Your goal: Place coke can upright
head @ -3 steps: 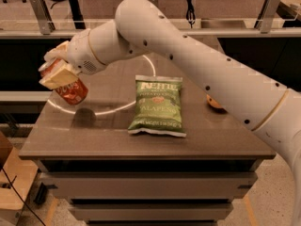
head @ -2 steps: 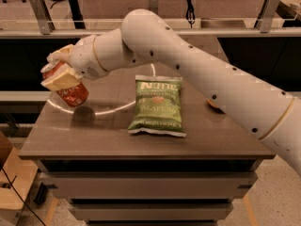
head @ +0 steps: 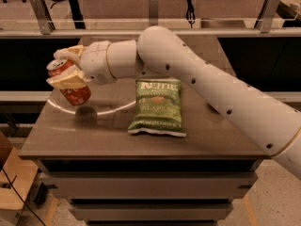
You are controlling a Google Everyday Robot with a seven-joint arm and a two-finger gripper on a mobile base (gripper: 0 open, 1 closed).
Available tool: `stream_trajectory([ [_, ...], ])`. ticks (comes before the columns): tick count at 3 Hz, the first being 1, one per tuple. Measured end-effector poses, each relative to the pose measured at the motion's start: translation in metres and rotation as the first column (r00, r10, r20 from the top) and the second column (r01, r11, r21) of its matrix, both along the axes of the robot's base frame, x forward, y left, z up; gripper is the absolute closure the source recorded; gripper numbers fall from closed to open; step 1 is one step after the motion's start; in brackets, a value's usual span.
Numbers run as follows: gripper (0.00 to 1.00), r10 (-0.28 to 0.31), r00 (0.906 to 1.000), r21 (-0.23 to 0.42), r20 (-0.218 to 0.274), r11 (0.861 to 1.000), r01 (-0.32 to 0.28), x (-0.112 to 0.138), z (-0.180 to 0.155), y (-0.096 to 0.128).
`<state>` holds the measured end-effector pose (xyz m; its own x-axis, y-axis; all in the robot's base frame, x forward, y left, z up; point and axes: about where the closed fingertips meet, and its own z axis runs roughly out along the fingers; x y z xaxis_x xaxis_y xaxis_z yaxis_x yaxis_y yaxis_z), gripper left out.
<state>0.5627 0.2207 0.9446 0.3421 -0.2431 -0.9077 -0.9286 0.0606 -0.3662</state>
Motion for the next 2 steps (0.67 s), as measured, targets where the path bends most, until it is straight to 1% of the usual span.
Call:
stream_trajectory([
  [1, 0.82, -0.006, 0.9999, 0.07, 0.012, 0.998, 0.005, -0.0028, 0.0056, -0.0106],
  [2, 0.58, -0.011, 0.9999, 0.131, 0.0, 0.991, 0.011, -0.0027, 0.004, -0.0185],
])
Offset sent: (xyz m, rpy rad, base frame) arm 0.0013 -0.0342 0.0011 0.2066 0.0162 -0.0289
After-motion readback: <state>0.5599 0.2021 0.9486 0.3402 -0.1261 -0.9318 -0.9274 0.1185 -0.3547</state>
